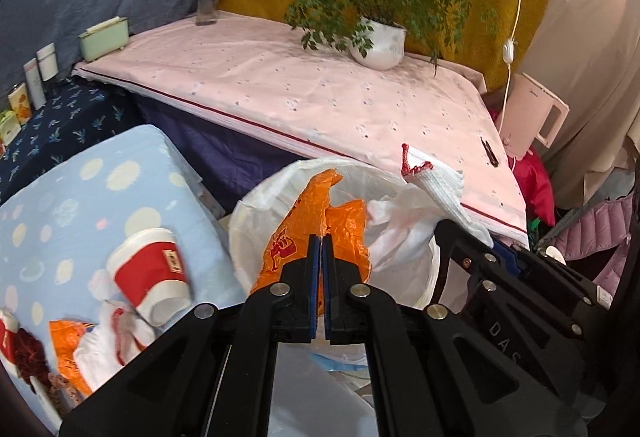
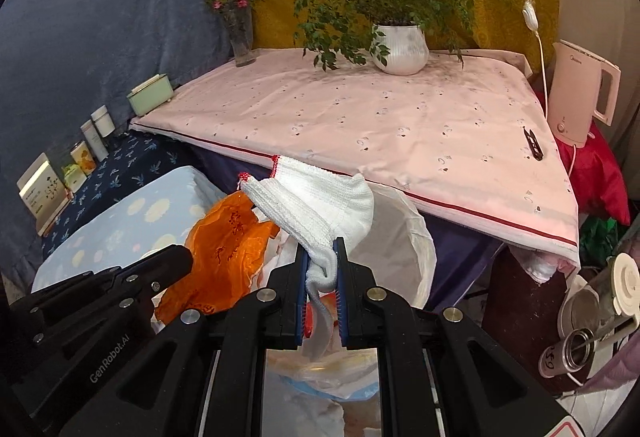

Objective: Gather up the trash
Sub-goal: 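Carry the orange bag and white cloth over the trash bin, then open both grippers to drop the orange bag and white cloth into the bin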

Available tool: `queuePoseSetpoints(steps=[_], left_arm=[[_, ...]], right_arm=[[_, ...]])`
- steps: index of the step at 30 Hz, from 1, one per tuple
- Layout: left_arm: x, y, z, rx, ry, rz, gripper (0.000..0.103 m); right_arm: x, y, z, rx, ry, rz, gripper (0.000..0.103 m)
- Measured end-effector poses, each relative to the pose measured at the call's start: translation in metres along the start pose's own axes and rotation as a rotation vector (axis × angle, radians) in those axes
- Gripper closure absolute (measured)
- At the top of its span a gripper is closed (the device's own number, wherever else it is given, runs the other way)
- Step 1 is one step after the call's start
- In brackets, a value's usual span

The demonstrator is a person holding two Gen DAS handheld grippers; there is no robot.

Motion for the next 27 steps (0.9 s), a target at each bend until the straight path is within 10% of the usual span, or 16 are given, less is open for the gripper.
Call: queuePoseSetpoints(steps=[22, 24, 26, 27], left_arm=[[-0.012, 0.013, 0.06, -0.094, 0.038, -0.059, 0.099], [-0.013, 0.014, 0.062, -0.103, 0.04, -0.067, 0.093], [-0.017, 0.014, 0.061, -0.111, 0.005, -0.085, 0.052], [-0.022, 0.015, 0.058, -0.101, -0.029, -0.097, 0.05]], right_arm=[[0.015, 0.006, 0.058, -0.082, 0.029, 0.018, 0.091], [0.014, 0.006, 0.06, -0.085, 0.028, 0.018, 0.09], [0.014, 0.006, 0.059, -0.073, 0.04, 0.015, 0.081], [0.014, 0.006, 0.059, -0.068, 0.047, 0.015, 0.077]])
Point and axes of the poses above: each gripper's, at about its wrist camera, not at the fingertips, and z roughly the way its jaws point, x to its right, y to its underside, the point moved 5 cm from there along z, roughly the way its jaws point, and after that the axes turned 11 degrees about z, right-handed, at the moved point
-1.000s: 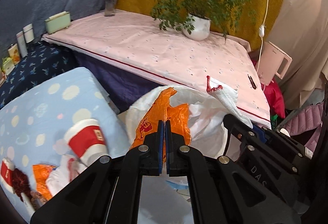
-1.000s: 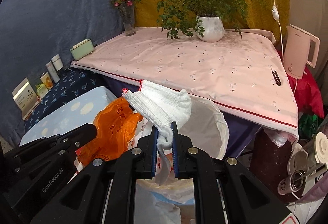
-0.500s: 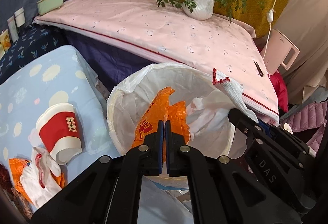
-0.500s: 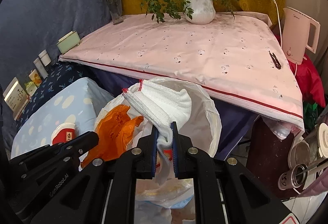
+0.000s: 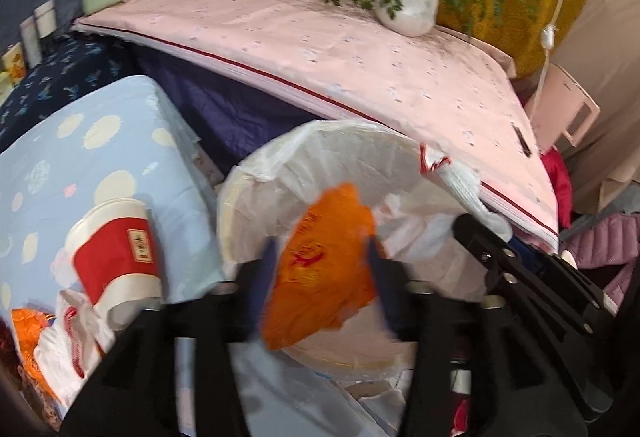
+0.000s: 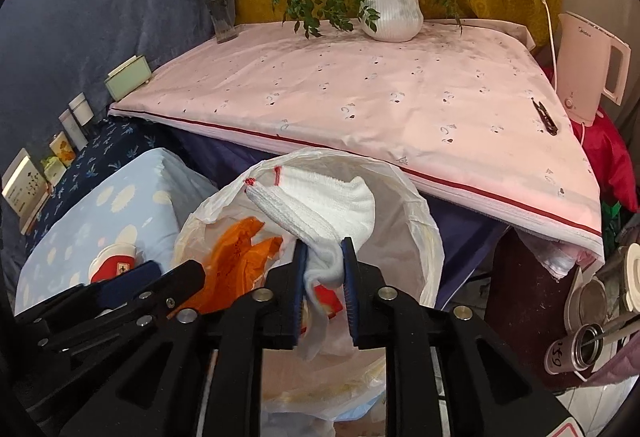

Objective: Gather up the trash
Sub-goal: 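Open both grippers to drop the orange bag and white cloth into the bin, then grasp the grey pouch with the left gripper while the right gripper grasps the blue strap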

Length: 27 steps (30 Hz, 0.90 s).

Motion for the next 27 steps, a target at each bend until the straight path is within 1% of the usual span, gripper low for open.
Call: queuePoseSetpoints(steps=[1, 2, 3, 10, 13, 17, 20, 21, 22, 23, 27], left_arm=[[-0.004, 0.0, -0.003, 0.014, -0.016, -0.008, 0.05], [-0.006, 0.001, -0.004, 0.013, -0.019, -0.011, 0.048], [-0.01, 0.003, -0.004, 0.004, -0.021, -0.017, 0.048], [-0.03, 0.013, -0.021, 0.009, -0.065, -0.053, 0.048], [-0.039, 0.018, -0.034, 0.022, -0.09, -0.061, 0.048], [-0.054, 0.027, -0.053, 0.037, -0.12, -0.082, 0.048], [-0.067, 0.035, -0.067, 0.045, -0.145, -0.1, 0.048], [-0.073, 0.039, -0.073, 0.047, -0.155, -0.11, 0.047], [-0.078, 0.042, -0.078, 0.049, -0.165, -0.12, 0.042], [-0.083, 0.045, -0.083, 0.053, -0.176, -0.129, 0.04], [-0.109, 0.065, -0.104, 0.055, -0.23, -0.175, 0.035]], right_arm=[[0.001, 0.0, -0.001, 0.002, 0.001, 0.005, 0.067], [0.001, -0.001, -0.003, 0.008, -0.003, 0.016, 0.06], [0.003, -0.002, -0.004, 0.012, -0.006, 0.022, 0.058], [-0.008, -0.002, -0.017, 0.025, -0.027, 0.012, 0.056], [-0.018, 0.001, -0.024, 0.031, -0.044, -0.001, 0.055], [-0.034, 0.006, -0.037, 0.04, -0.067, -0.023, 0.051], [-0.047, 0.012, -0.045, 0.04, -0.087, -0.038, 0.05], [-0.052, 0.014, -0.048, 0.039, -0.094, -0.046, 0.05], [-0.056, 0.016, -0.05, 0.039, -0.099, -0.053, 0.05], [-0.061, 0.019, -0.053, 0.038, -0.105, -0.06, 0.049], [-0.081, 0.032, -0.064, 0.03, -0.135, -0.084, 0.048]])
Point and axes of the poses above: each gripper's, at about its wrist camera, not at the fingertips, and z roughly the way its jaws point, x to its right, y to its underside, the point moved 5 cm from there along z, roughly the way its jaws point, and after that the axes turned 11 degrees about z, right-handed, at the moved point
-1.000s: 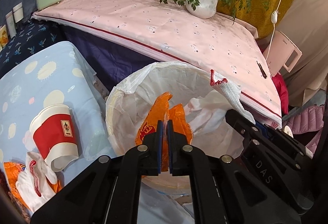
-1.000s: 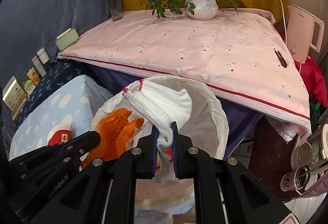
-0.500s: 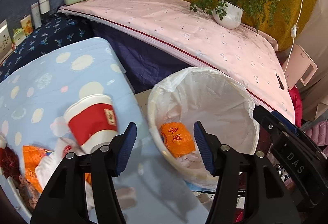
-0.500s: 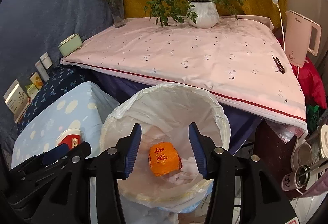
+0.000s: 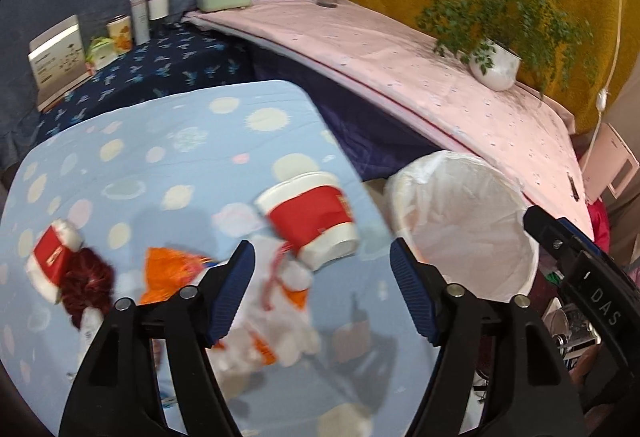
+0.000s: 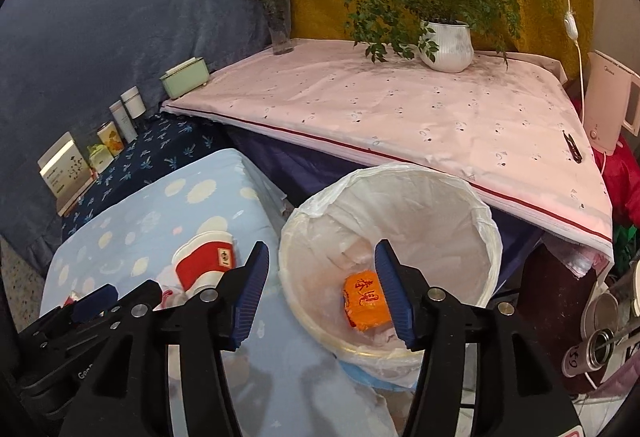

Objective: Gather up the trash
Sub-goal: 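Grasp the grey pouch with the left gripper while the right gripper grasps the blue strap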

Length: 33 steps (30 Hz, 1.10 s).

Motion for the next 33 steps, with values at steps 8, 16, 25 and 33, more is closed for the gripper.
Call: queuePoseSetpoints(steps=[8, 16, 25, 33], left_arm=[[-0.064, 0.037, -0.023, -0.025, -0.105, -0.091, 0.022], [-0.114, 0.084, -0.031, -0.093, -0.179, -0.153, 0.017], [-0.139, 0.123, -0.02, -0.174, -0.179, -0.195, 0.017], [-0.142, 0.138, -0.011, -0.211, -0.078, -0.197, 0.062]], right_arm=[[-0.043, 0.031, -0.006, -0.037, -0.058, -0.057, 0.046], [-0.081, 0.067, -0.008, -0.09, -0.108, -0.118, 0.046], [-0.103, 0.102, -0.003, -0.152, -0.128, -0.168, 0.046], [-0.119, 0.135, 0.001, -0.208, -0.139, -0.222, 0.046]])
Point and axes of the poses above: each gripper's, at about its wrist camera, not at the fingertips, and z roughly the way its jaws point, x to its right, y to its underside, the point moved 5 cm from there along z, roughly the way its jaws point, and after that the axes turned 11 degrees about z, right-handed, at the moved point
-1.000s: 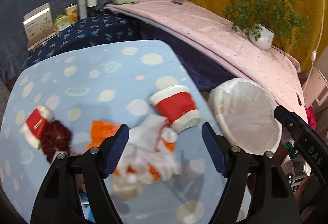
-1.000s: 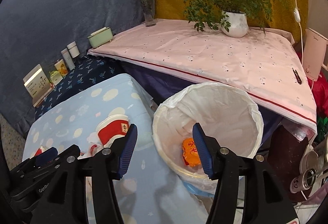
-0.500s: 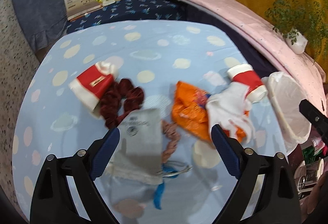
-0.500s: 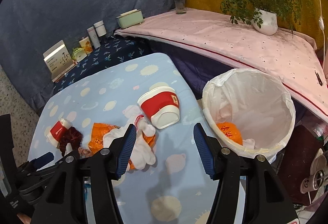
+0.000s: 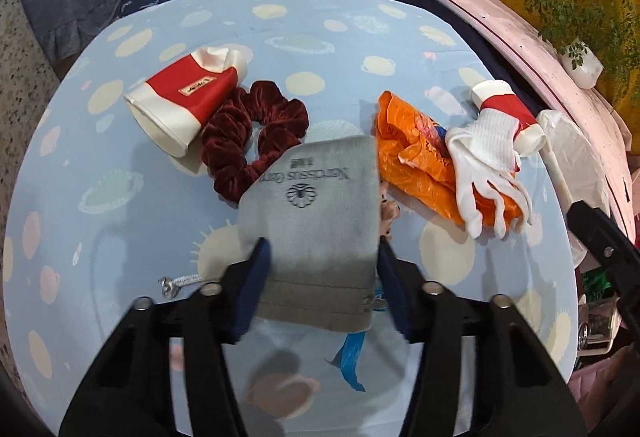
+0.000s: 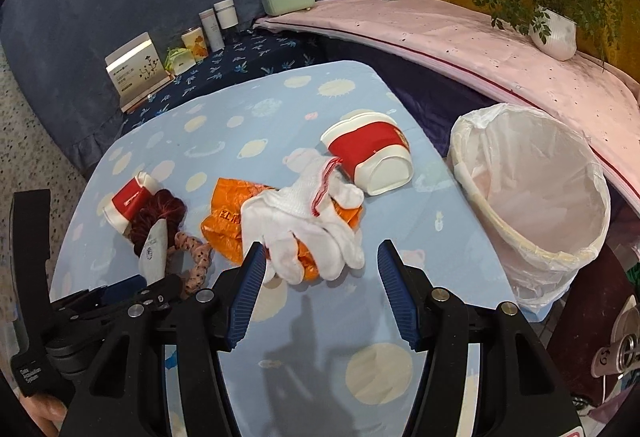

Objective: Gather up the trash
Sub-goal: 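Grasp the grey pouch with the left gripper while the right gripper grasps the blue strap, then lift the grey pouch and blue strap off the table with both grippers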

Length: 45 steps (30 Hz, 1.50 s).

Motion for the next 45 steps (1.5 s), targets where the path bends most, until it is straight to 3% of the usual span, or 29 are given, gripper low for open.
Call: queuePoseSetpoints(steps=[2, 5, 14, 22, 31, 34, 38, 45], left_arm=[[-0.001, 0.003, -0.001, -0.003, 0.027, 0.002, 0.083], [-0.004, 0.006, -0.007, 0.01, 0.04, 0.008, 0.097], [-0.026, 0.013, -0.038, 0.071, 0.017, -0.024, 0.099], [-0.056, 0.027, -0.051, 0.074, -0.05, -0.06, 0.099], [-0.07, 0.034, -0.051, 0.067, -0.065, -0.086, 0.099], [-0.067, 0.033, -0.051, 0.073, -0.07, -0.083, 0.099], [-0.064, 0.034, -0.055, 0.087, -0.07, -0.093, 0.099], [-0.062, 0.04, -0.066, 0.104, -0.071, -0.1, 0.099]], right_arm=[[-0.006, 0.007, 0.003, -0.015, -0.003, -0.014, 0.046], [-0.015, 0.017, 0.007, -0.037, -0.012, -0.037, 0.046], [-0.051, 0.054, 0.015, -0.102, -0.056, -0.118, 0.046], [-0.083, 0.077, 0.033, -0.143, -0.085, -0.208, 0.046], [-0.101, 0.088, 0.055, -0.185, -0.101, -0.254, 0.046], [-0.104, 0.091, 0.06, -0.202, -0.111, -0.262, 0.051], [-0.111, 0.095, 0.058, -0.214, -0.117, -0.299, 0.07], [-0.115, 0.101, 0.046, -0.208, -0.113, -0.33, 0.081]])
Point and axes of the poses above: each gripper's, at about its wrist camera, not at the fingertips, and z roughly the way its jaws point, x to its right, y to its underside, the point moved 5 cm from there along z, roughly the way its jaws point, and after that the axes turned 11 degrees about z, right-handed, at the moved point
